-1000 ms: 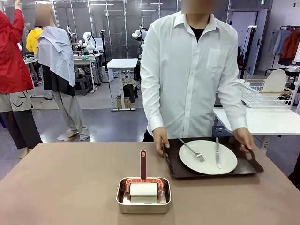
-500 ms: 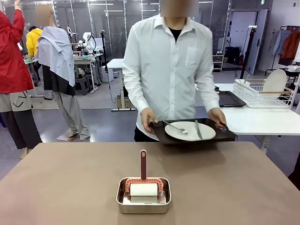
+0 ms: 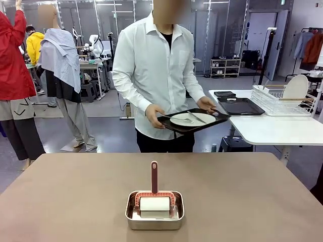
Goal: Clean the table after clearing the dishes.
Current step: When the right (or left) Handle tray is removed, use the right hand (or left hand) to clean the right (or left) side of the table with the Lint Roller.
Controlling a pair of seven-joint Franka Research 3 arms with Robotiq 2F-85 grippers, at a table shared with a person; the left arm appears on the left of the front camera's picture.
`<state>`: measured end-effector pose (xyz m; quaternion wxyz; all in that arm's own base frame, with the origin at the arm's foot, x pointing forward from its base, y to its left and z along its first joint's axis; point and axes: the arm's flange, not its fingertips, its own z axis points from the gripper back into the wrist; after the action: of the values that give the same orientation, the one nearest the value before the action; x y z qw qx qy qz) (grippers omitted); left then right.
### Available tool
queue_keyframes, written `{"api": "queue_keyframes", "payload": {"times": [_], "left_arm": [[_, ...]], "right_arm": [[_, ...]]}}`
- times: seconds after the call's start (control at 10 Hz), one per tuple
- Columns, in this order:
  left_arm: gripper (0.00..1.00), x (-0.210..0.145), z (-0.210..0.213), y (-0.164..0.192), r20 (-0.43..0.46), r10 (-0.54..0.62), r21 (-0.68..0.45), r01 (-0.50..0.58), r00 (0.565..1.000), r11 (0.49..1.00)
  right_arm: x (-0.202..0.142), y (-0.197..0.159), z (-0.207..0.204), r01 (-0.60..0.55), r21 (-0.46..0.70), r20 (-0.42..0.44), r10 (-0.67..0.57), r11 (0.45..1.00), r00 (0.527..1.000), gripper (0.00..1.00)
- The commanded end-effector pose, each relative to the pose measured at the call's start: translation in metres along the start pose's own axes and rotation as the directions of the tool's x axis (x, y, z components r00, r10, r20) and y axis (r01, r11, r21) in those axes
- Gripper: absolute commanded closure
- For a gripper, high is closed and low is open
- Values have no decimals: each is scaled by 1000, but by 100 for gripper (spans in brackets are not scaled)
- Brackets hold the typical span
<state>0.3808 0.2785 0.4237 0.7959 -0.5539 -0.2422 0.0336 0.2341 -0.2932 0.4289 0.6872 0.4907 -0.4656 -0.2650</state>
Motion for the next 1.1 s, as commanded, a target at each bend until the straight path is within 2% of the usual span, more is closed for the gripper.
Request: {"api": "queue_keyframes", "payload": {"times": [0.0,0.2,0.3,0.5,0.8,1.0], "left_arm": [[0,-2,4,0,0,-2,11,2,1000,1000],[0,-2,4,0,0,-2,11,2,1000,1000],[0,-2,4,0,0,-2,11,2,1000,1000],[0,-2,4,0,0,-2,11,2,1000,1000],[0,-2,4,0,0,-2,11,2,1000,1000],[0,-2,4,0,0,-2,11,2,1000,1000]], "right_arm": [[1,4,1,3,14,13,-3,1000,1000,0],[0,0,0,0,0,0,0,1000,1000,0],[-5,33,-36,-100,-1,-115,99,995,988,0],[-19,107,-125,-313,20,-322,302,950,897,0],[-62,190,-239,-579,69,-544,517,812,661,0],[-122,213,-314,-709,146,-676,593,690,438,0]]}}
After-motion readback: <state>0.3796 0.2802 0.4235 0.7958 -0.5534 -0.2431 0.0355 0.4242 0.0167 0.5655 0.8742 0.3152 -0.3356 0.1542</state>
